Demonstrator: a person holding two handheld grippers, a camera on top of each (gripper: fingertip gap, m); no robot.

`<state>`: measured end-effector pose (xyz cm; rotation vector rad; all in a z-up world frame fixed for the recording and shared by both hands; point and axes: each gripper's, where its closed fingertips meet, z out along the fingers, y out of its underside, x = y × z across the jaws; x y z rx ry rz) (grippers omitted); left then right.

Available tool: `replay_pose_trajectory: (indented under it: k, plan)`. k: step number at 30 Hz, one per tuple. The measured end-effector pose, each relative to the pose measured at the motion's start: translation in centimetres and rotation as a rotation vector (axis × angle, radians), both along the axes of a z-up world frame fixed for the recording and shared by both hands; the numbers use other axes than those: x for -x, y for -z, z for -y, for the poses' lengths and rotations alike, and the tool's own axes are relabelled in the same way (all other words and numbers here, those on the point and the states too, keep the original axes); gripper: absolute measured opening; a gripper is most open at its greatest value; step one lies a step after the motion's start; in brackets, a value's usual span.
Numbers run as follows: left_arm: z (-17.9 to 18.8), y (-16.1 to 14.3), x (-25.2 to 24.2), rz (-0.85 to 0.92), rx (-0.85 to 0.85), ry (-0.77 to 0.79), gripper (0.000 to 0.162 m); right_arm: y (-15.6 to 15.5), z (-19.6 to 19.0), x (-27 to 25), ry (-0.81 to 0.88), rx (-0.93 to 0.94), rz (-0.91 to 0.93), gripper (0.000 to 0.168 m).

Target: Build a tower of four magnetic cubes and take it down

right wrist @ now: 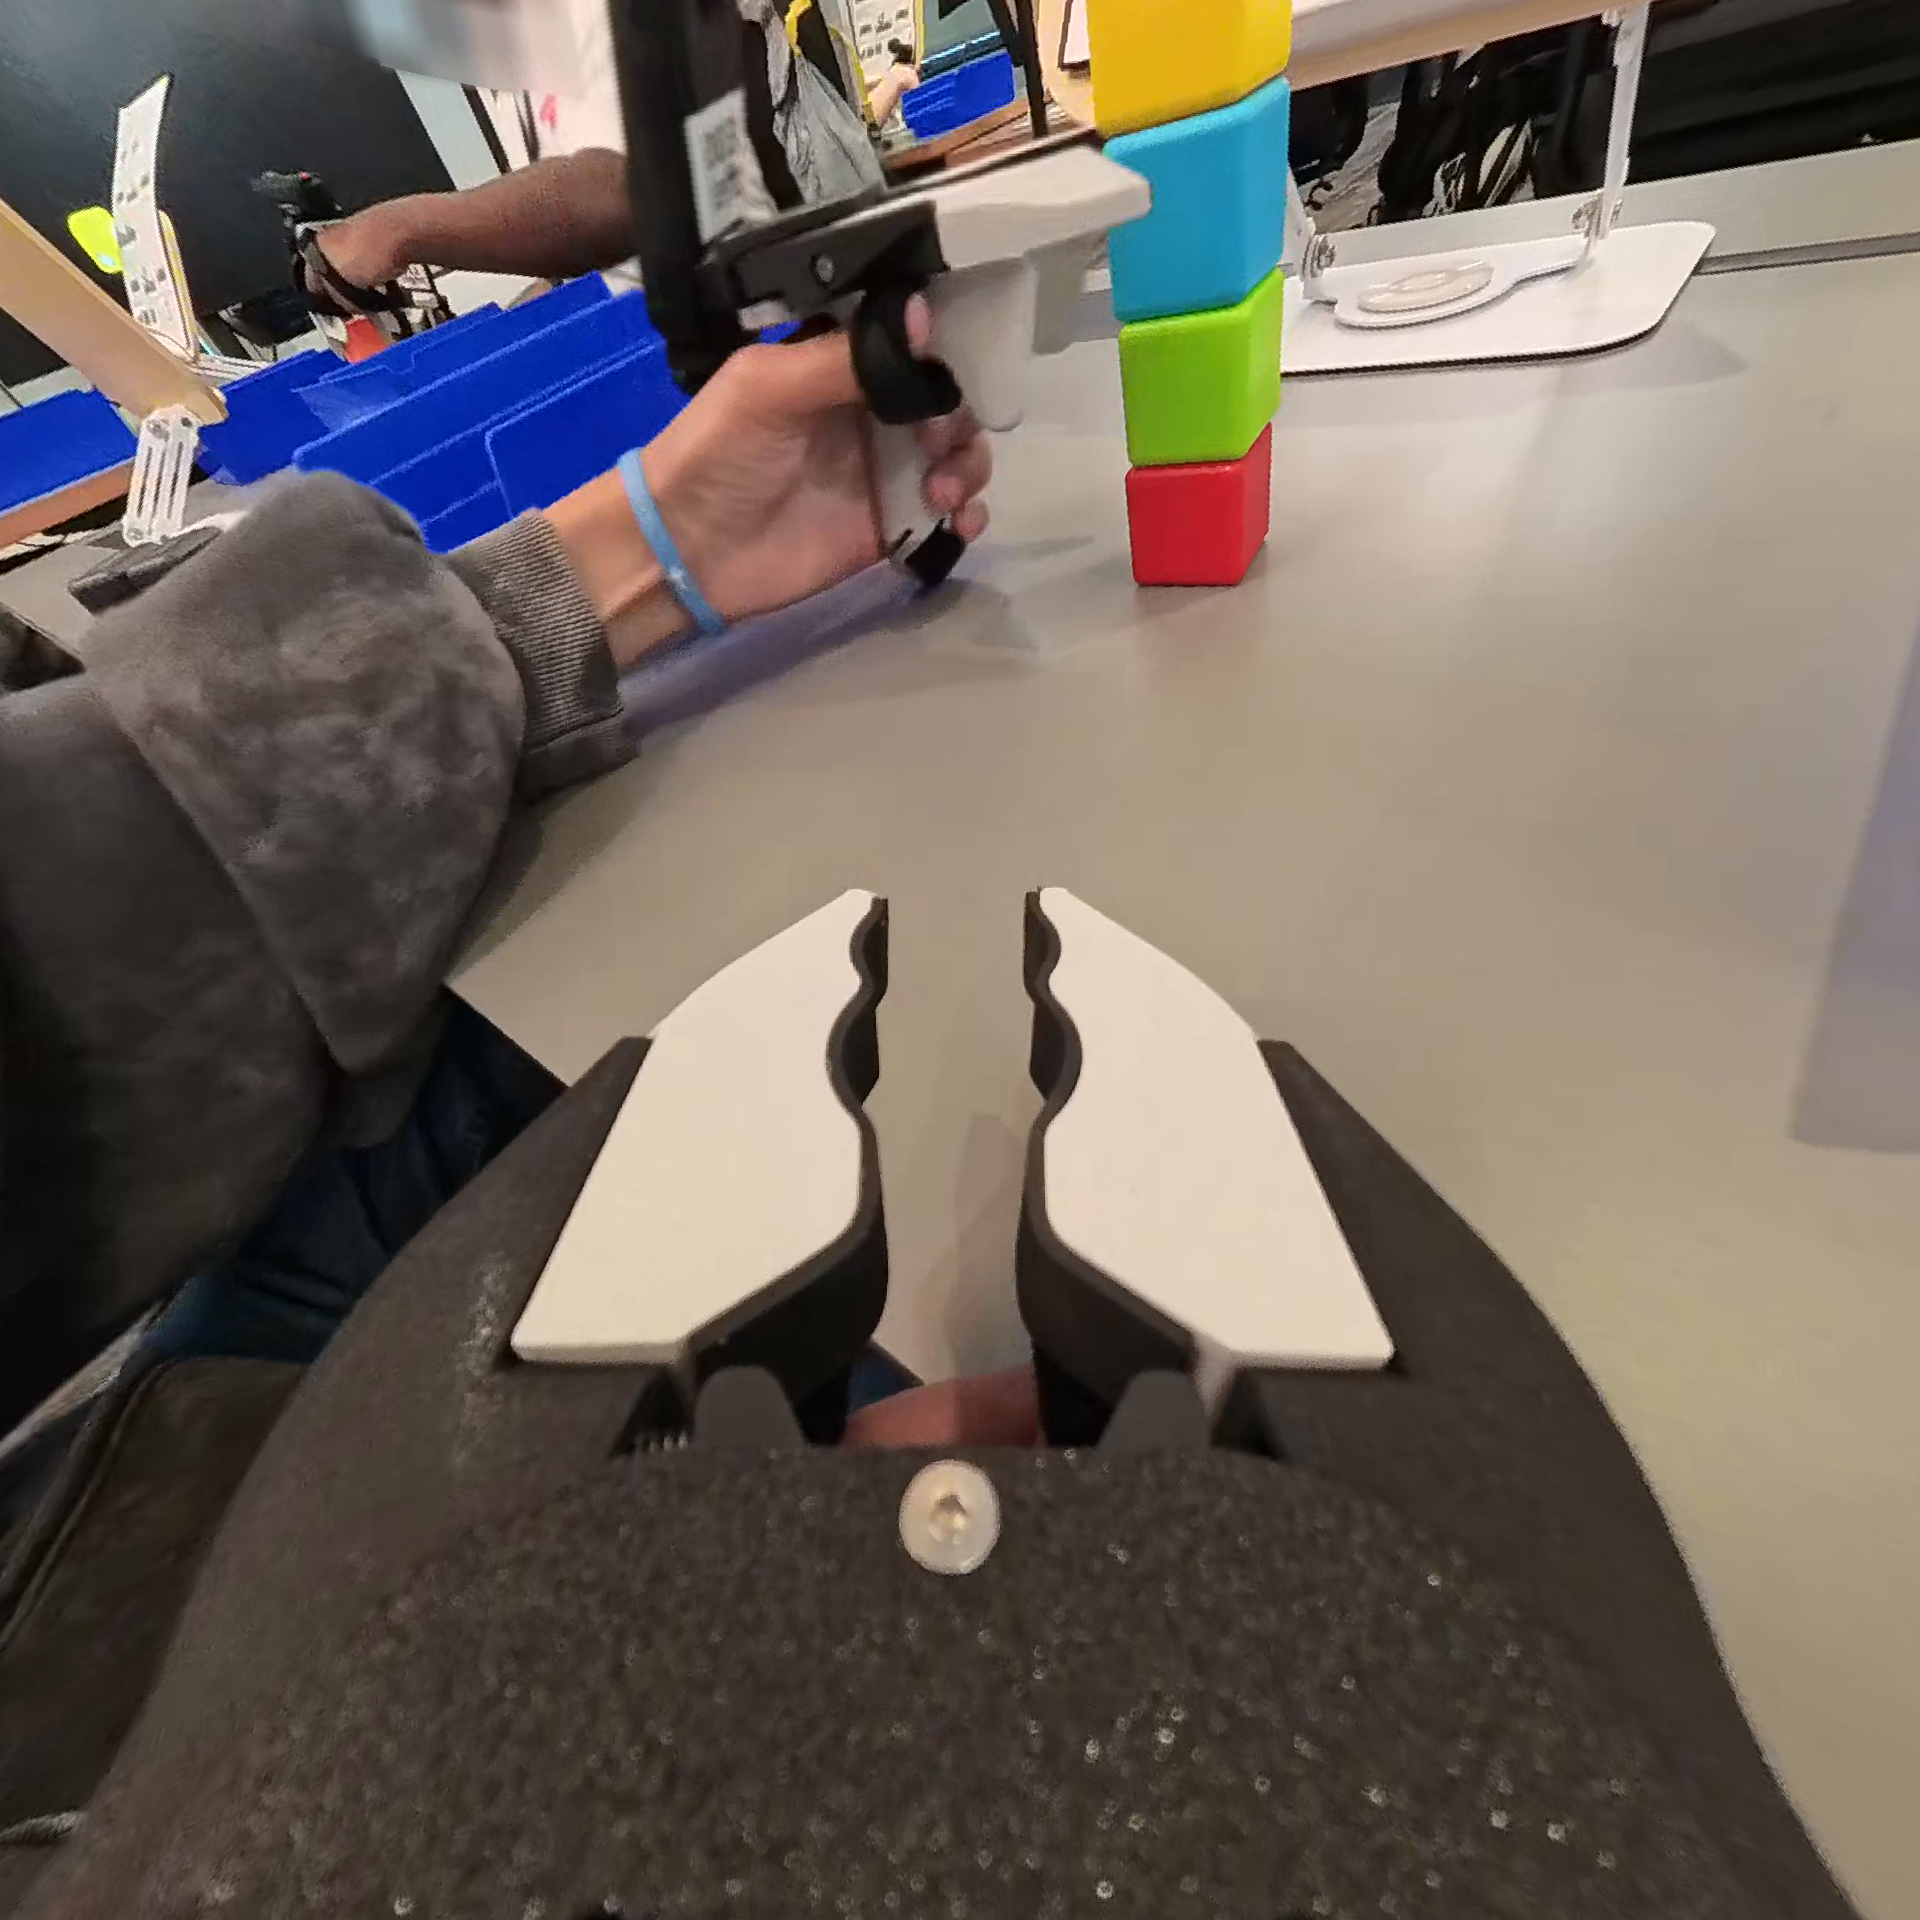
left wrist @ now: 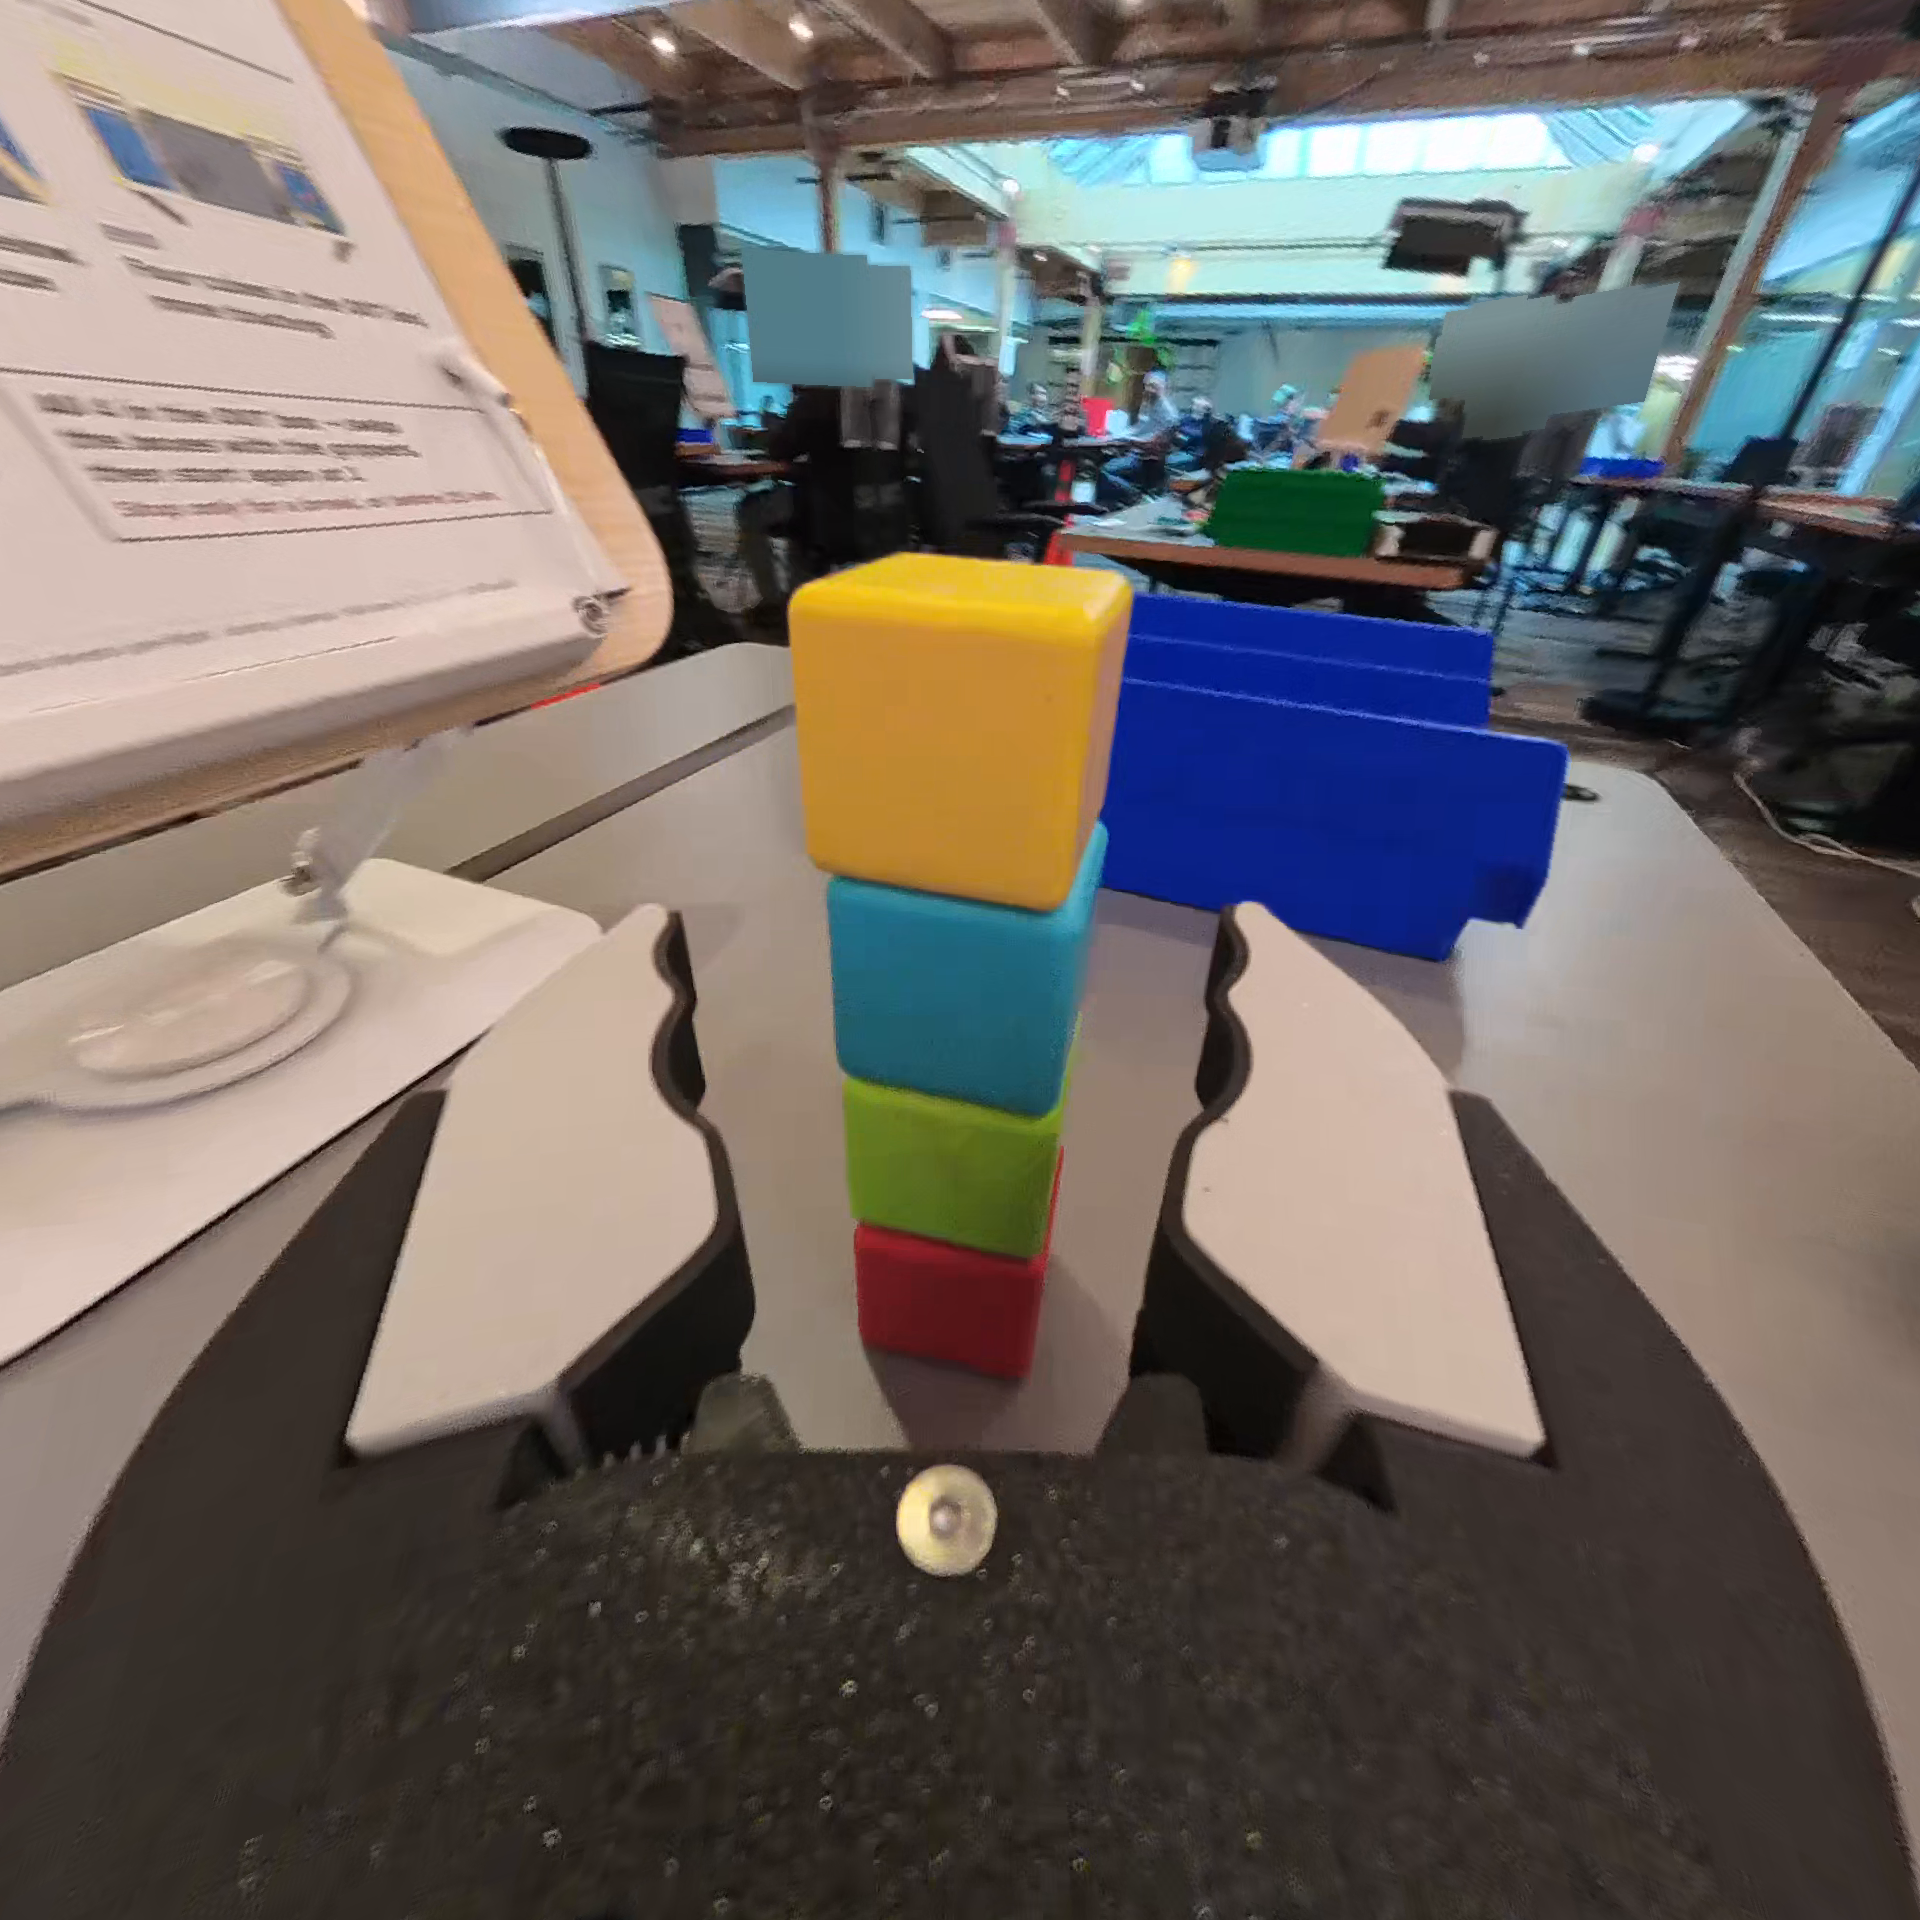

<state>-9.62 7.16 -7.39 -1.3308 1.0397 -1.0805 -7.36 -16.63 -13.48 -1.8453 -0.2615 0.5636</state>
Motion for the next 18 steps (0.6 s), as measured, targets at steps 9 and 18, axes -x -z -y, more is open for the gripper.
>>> replay_pose_trajectory:
  k: [9,18]
  plan:
    - [1.5,1.1,-2.4,-0.056,0.013,0.306,0.049,0.3,0.2,0.4,-0.024,0.005,0.017,0.025]
    - [2.5,1.1,-2.6,-0.059,0.004,0.386,0.049,-4.4,-2.7,1.0,-0.123,-0.118,-0.075,0.029]
